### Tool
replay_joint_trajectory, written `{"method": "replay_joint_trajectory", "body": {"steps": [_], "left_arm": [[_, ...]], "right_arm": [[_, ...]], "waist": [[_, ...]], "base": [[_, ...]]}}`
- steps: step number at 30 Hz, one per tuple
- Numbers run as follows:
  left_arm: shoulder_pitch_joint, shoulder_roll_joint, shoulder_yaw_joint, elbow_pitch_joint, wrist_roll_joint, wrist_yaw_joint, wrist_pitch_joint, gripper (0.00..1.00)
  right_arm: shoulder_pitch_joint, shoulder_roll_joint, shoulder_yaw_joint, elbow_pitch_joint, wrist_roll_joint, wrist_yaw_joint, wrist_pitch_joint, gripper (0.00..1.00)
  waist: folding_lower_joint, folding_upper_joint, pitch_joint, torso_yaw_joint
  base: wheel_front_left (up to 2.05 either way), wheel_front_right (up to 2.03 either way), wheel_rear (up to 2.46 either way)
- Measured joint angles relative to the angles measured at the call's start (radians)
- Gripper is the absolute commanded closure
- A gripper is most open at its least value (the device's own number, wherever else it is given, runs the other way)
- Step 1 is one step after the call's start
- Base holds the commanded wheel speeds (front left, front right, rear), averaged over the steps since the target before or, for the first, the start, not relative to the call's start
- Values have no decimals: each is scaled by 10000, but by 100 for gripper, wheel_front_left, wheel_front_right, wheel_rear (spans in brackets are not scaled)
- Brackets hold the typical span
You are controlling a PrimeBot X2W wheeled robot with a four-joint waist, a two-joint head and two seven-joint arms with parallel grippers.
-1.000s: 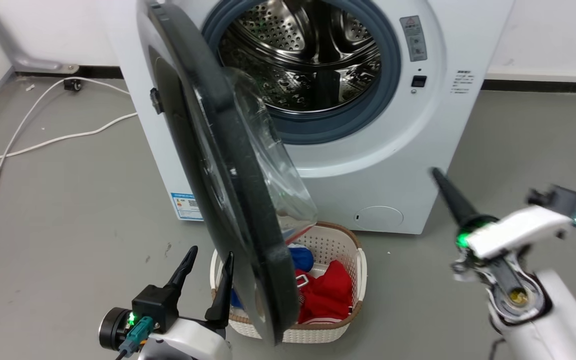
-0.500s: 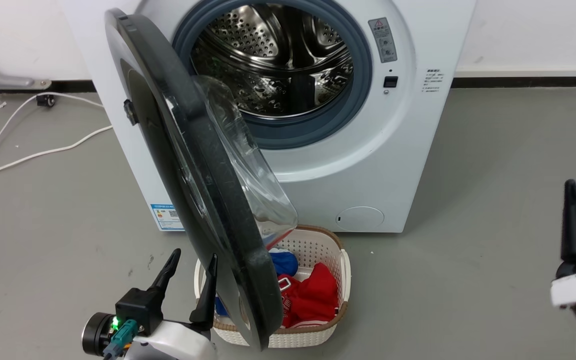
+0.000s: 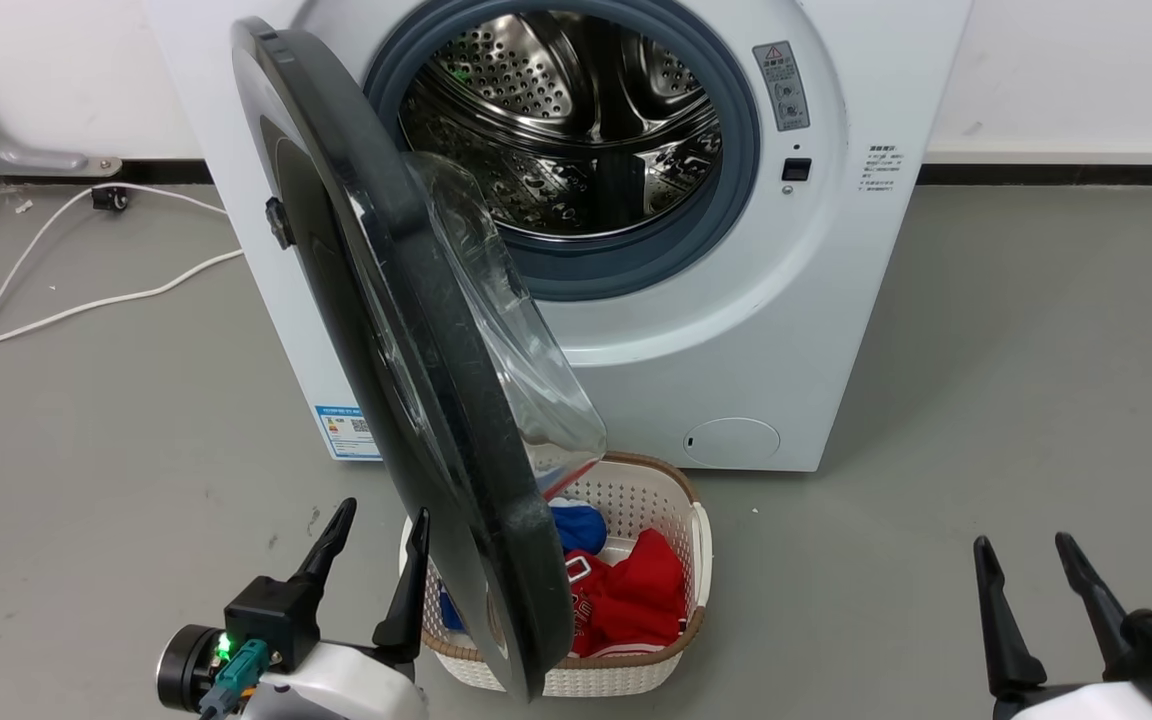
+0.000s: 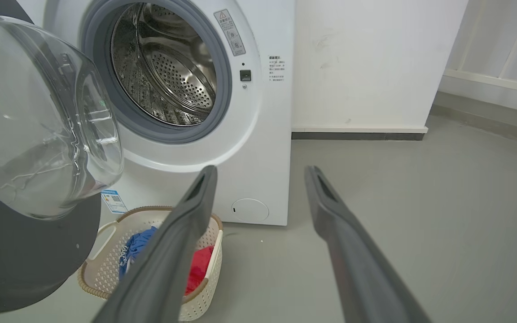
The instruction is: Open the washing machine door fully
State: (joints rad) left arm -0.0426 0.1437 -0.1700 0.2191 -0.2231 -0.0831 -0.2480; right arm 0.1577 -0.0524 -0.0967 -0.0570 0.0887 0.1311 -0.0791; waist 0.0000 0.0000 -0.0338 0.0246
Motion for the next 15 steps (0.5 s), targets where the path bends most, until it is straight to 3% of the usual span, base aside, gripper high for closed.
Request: {"method": "replay_joint_trajectory", "body": {"steps": [13,14,15], "left_arm": [[0,86,-75,105,-63,138,67,0],[0,90,-77,113,-81,144,79,15],[0,94,-92,132,-88,146,127,55]], "right_arm": [[-34,6,102,602,263,-2,-495,0],[-40,6,105,600,261,-2,-497,0],[-40,6,105,602,259,-2,-516,0]], "waist": [[0,0,-14,-42],[0,0,-18,-41],[0,0,-25,-38]], "base": [[0,0,0],[0,0,0],[0,0,0]]}}
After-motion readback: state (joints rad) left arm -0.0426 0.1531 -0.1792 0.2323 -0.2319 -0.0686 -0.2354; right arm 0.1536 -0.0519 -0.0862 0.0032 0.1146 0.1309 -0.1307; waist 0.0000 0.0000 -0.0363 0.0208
